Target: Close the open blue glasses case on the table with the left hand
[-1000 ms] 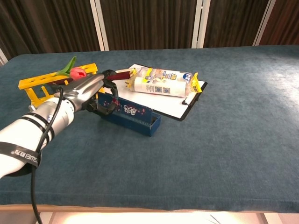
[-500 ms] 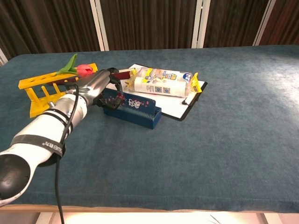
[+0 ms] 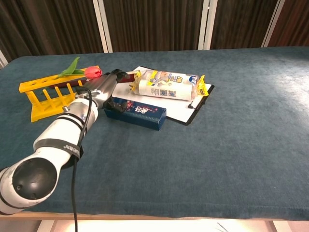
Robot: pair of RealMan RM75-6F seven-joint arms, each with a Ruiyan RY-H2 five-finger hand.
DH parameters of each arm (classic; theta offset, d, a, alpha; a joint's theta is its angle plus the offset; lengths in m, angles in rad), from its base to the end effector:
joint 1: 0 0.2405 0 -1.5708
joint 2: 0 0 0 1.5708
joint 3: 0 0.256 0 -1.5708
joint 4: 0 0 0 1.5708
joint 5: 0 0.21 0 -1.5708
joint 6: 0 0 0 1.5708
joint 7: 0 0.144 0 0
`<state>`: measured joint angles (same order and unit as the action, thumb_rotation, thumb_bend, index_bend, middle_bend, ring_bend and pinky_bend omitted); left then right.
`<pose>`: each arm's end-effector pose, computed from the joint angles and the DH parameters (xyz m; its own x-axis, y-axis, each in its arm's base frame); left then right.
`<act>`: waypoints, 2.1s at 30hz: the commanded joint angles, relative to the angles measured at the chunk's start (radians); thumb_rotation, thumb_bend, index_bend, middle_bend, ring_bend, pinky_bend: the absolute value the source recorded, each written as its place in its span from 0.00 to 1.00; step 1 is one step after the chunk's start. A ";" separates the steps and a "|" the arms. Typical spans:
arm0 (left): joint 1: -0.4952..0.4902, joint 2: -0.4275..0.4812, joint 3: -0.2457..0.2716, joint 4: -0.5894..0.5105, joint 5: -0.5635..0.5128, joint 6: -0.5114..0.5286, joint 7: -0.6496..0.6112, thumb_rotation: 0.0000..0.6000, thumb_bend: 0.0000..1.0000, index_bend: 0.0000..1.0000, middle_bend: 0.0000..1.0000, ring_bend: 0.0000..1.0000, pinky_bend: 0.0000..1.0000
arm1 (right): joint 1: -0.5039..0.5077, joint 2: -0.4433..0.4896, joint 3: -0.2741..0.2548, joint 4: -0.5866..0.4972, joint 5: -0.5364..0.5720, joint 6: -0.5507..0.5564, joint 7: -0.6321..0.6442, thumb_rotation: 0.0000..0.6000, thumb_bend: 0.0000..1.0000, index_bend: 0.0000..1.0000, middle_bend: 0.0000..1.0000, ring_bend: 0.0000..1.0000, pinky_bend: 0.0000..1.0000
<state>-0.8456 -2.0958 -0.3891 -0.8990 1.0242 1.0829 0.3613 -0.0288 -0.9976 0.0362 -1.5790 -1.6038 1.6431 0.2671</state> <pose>-0.1101 0.3765 -0.1056 0.2894 0.1089 0.9510 0.9518 -0.1382 -0.2738 -0.3193 -0.1415 0.2127 0.2914 0.0873 0.9526 -0.9549 -0.0332 0.2952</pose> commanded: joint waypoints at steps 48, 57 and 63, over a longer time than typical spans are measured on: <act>-0.007 0.153 0.154 -0.189 0.018 -0.167 0.113 1.00 0.47 0.15 0.00 0.00 0.00 | 0.002 -0.002 -0.011 -0.001 -0.023 0.000 -0.013 1.00 0.18 0.00 0.00 0.00 0.00; -0.024 0.123 0.141 -0.135 0.048 -0.175 0.049 1.00 0.52 0.50 0.00 0.00 0.00 | 0.002 -0.001 -0.013 0.000 -0.028 0.002 -0.012 1.00 0.18 0.00 0.00 0.00 0.00; -0.024 0.115 0.147 -0.115 0.082 -0.163 0.016 1.00 0.50 0.51 0.00 0.00 0.01 | 0.001 -0.002 -0.014 0.001 -0.029 0.003 -0.011 1.00 0.18 0.00 0.00 0.00 0.00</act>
<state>-0.8699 -1.9818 -0.2456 -1.0153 1.1013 0.9191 0.3805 -0.0281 -0.9991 0.0221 -1.5780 -1.6327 1.6465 0.2560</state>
